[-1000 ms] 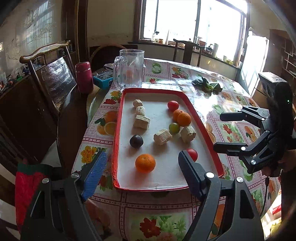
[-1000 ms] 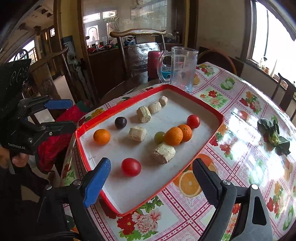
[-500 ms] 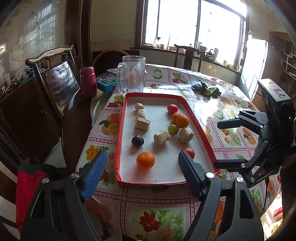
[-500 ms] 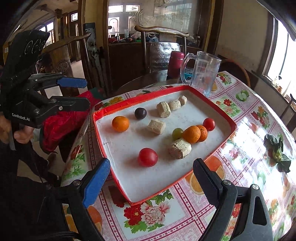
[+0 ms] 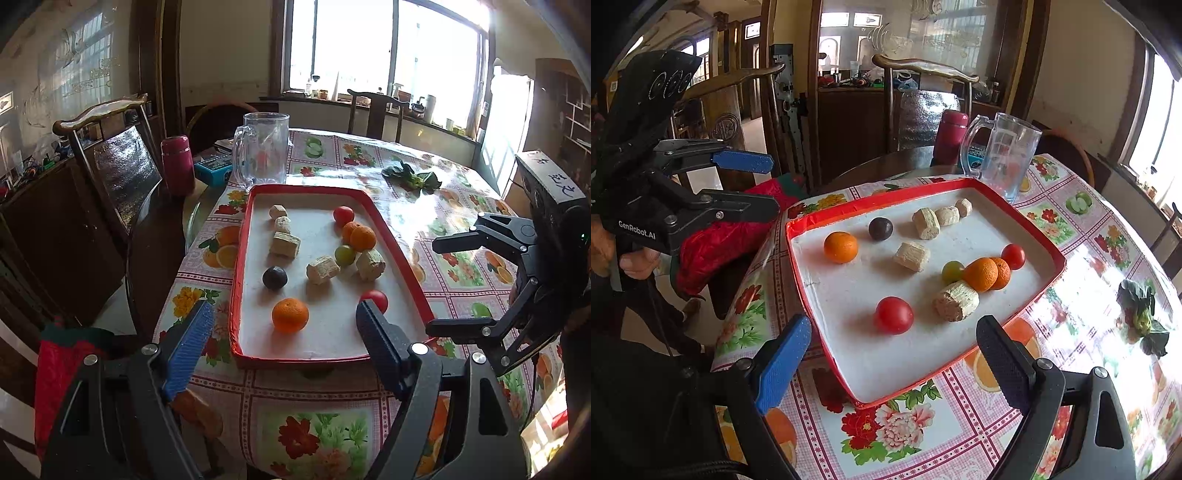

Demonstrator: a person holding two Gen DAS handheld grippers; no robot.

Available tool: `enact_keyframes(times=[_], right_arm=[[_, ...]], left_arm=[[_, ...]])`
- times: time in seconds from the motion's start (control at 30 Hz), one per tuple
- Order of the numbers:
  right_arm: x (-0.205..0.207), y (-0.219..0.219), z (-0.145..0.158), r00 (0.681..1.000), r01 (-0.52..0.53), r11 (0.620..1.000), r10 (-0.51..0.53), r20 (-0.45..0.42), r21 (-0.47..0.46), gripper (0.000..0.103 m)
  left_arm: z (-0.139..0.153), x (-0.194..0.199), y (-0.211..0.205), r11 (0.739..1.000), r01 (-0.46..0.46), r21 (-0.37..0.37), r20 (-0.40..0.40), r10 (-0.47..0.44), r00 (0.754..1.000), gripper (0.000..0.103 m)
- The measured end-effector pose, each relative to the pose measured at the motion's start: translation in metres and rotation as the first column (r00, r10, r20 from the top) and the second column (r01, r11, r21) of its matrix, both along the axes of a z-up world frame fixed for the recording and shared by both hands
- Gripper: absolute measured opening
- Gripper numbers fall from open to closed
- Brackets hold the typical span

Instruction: Organize fruits

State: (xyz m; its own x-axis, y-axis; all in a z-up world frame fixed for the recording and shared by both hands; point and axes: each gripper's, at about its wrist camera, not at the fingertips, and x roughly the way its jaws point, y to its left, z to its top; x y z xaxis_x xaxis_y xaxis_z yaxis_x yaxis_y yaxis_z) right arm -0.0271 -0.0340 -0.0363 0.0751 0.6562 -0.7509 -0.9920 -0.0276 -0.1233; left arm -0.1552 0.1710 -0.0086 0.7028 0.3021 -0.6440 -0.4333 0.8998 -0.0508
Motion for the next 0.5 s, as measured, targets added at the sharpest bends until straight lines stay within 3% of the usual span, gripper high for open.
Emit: enact_keyframes(times=[0.5], right_arm=[[0.0014,-0.0020,0.0002,1.000,0.001,1.000,-0.001,0.009,-0.001,0.092]], left_arm=[[-0.0015,-0.0015,-0.0009,1.000,0.003,0.009,0.016,-0.003,1.000,0.080]])
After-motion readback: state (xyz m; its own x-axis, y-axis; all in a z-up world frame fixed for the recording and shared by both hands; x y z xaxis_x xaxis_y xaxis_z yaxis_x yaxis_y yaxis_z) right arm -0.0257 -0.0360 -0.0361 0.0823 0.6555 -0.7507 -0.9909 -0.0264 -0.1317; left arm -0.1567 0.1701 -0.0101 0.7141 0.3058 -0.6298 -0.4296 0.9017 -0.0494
